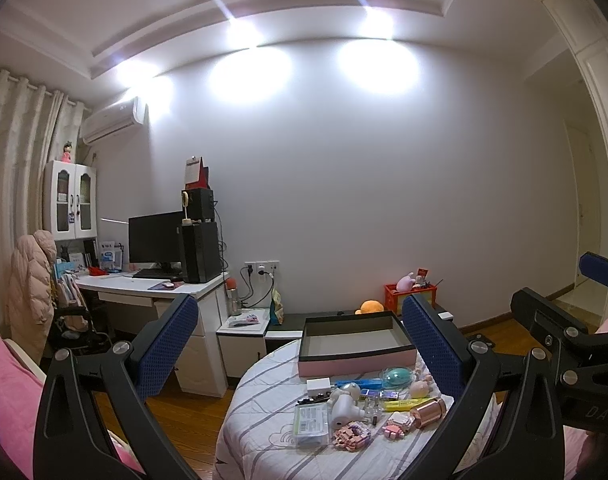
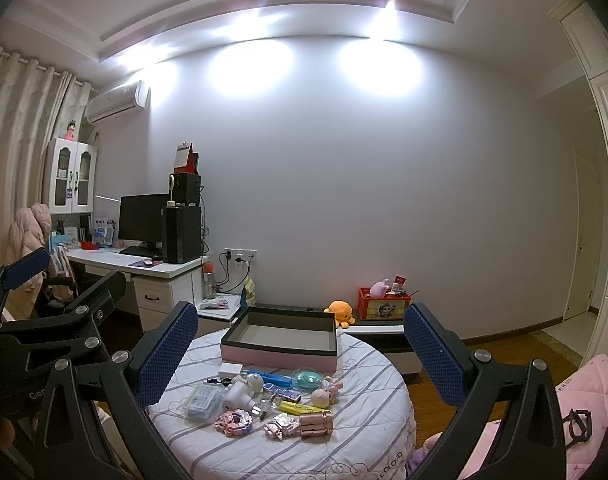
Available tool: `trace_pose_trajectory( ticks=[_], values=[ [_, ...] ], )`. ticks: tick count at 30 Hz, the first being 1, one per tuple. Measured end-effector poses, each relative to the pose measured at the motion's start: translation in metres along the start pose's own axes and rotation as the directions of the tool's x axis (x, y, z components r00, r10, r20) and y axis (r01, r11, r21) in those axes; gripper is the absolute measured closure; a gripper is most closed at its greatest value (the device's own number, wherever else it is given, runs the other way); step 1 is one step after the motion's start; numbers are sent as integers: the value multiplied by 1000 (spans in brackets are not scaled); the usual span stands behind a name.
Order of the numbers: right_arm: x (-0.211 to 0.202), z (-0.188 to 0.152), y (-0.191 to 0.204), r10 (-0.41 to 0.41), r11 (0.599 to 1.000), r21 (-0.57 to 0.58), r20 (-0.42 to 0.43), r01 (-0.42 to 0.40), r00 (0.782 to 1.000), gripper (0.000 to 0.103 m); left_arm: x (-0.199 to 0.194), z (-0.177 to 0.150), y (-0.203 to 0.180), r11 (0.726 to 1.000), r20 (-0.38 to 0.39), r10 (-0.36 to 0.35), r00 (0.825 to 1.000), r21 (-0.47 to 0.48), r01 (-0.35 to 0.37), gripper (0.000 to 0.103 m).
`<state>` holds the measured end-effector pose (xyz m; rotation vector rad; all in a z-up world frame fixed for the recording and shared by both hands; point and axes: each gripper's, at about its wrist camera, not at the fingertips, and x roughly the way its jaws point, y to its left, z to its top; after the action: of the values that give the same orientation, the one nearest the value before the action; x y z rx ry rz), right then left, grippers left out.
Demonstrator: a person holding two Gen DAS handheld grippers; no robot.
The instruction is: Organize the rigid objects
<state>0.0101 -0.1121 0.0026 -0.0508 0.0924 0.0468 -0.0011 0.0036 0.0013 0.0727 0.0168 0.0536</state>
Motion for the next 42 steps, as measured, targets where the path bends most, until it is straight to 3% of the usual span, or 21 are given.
trace_pose_trajectory(
  ticks=[42],
  values=[
    [-1, -2, -1, -13, 1000, -7, -2, 13, 1000, 0, -1, 2, -3, 1000, -2, 1, 1000, 13, -1, 0]
  ],
)
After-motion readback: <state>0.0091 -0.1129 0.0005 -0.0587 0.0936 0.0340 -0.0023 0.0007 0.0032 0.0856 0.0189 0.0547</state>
